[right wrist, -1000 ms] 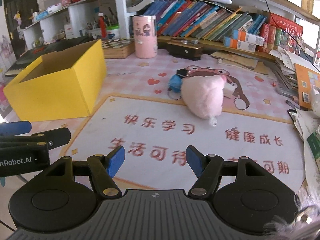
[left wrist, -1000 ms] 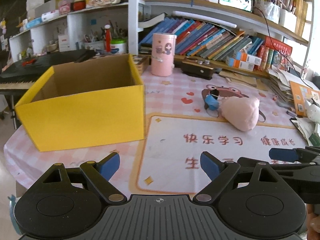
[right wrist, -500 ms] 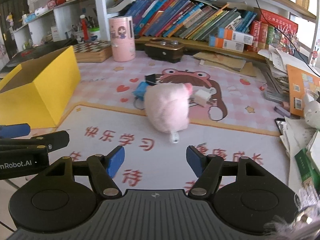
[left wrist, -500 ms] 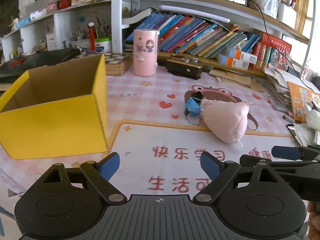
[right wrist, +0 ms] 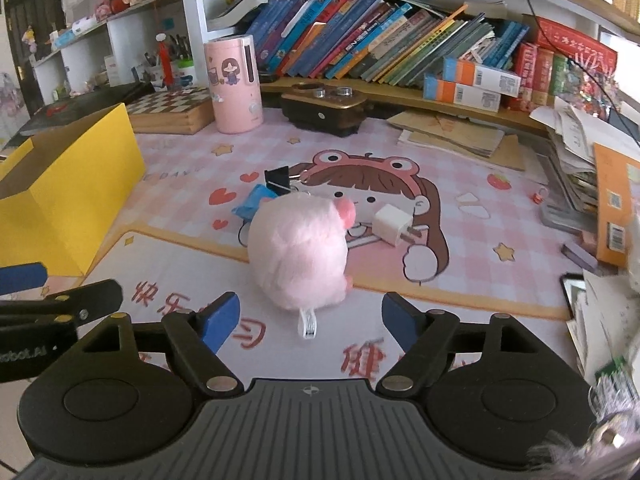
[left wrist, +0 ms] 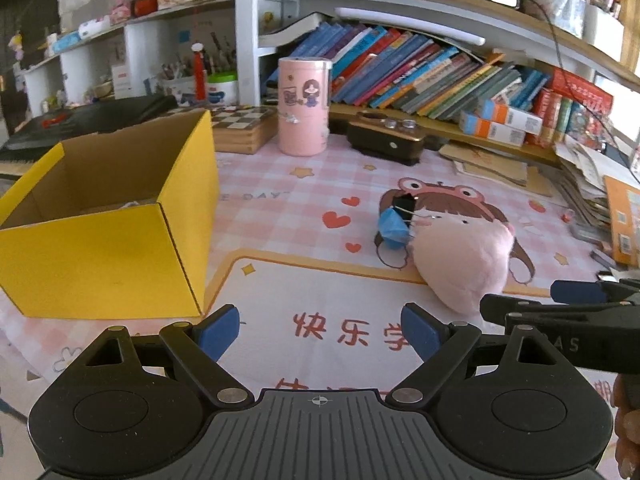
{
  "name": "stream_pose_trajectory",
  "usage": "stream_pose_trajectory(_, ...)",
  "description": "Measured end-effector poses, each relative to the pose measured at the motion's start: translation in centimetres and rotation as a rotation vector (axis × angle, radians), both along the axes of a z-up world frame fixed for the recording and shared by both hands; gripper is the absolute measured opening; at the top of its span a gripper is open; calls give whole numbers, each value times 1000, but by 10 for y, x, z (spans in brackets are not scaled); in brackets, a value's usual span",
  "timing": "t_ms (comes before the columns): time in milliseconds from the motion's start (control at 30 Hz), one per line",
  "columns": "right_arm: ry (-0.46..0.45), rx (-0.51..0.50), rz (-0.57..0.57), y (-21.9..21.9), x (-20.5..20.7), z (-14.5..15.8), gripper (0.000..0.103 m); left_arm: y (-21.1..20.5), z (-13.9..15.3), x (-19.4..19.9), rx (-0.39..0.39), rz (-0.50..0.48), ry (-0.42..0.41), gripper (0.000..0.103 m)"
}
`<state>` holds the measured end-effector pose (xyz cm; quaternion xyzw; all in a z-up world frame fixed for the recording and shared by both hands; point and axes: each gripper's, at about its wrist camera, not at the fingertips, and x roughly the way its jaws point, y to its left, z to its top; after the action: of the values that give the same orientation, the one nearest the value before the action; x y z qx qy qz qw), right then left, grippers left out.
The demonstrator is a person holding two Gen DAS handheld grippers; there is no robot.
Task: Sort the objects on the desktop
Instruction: 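Close the right tool on the pink plush pig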
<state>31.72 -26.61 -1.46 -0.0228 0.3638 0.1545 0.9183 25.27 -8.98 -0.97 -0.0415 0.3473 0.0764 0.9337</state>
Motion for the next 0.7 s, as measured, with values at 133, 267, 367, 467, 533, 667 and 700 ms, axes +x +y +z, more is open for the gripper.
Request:
stream_pose_trajectory(133, 11, -7, 24, 3, 18, -6, 80, -2, 0, 6, 13, 28, 12, 90)
stream_pose_trajectory(267, 12, -20, 48, 8, 35, -12, 80, -2, -1, 11, 26, 46, 28, 90)
stream_pose_trajectory(367, 11, -29, 63, 12, 46, -18, 82, -3, -1, 14, 37, 56, 38, 90)
stream_pose_trajectory(467, 9, -32, 80, 15, 57, -22, 82, -4, -2, 16, 47, 61, 47, 90)
stream_pose_trajectory(533, 10, -31, 94, 17, 63, -25, 80, -4, -2, 17, 53, 64, 51, 90)
stream_pose_trajectory(667, 27, -19, 133, 20, 71, -30, 63, -5, -2, 18, 58, 69, 56, 90)
stream_pose_trajectory(700, 29, -17, 146, 21, 72, -30, 62, -5, -2, 19, 58, 69, 57, 90)
